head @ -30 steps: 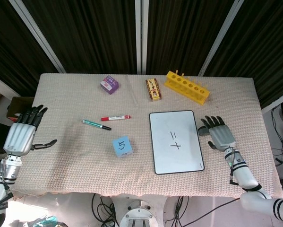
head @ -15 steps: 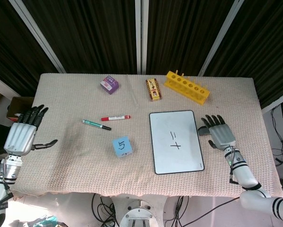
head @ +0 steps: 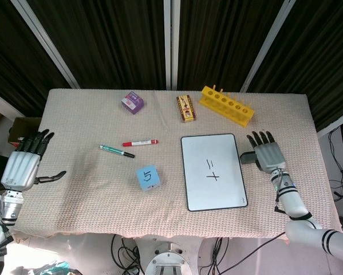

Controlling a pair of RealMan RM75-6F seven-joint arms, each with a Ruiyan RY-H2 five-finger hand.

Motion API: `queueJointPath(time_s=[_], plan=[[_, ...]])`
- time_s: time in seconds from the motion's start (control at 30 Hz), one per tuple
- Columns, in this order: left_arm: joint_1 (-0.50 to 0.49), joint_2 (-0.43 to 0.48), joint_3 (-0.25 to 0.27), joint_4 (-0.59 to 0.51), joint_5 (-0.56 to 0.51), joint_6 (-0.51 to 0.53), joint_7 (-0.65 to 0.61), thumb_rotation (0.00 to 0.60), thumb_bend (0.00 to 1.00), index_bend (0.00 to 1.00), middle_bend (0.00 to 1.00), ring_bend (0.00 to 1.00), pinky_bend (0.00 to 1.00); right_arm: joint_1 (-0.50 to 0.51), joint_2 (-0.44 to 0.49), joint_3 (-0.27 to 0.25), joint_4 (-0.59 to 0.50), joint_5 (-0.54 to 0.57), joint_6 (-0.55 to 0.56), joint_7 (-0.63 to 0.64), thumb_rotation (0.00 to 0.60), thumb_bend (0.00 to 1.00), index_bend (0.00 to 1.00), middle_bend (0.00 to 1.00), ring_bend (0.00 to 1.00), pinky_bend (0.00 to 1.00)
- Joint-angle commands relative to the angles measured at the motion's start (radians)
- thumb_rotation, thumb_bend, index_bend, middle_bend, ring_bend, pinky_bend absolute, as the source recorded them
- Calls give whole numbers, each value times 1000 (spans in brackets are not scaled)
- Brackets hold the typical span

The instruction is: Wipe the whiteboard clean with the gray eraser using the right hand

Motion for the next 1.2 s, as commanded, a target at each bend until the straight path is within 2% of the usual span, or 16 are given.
queueJointPath(time_s=[0.03,0.23,0.57,0.87,1.1,1.2], plan=[[2,-2,2,9,-6,-2,-8,327,97,67,51,78,160,40,-47,26,60,31,-45,-3,600,380,0,0,0,0],[9,9,0,14,-11,7,-16,327,96,67,51,78,160,73,-83,41,100,-4,-51,29,600,398,0,0,0,0],[14,8,9,22,-7,9,-29,328,96,67,51,78,160,36,-8,9,44,-8,-75,101,600,330,0,0,0,0],[23,-7,18,24,-2,18,-39,337,96,67,51,78,160,62,-58,21,130,36,-109,96,600,323,0,2,0,0],[34,-1,24,18,-2,30,-30,334,96,67,51,78,160,76,-87,23,202,10,-151,166,600,322,0,128,3,1],[34,-6,27,20,-1,25,-29,335,96,67,51,78,160,83,-90,21,217,5,-172,181,600,323,18,202,38,34]])
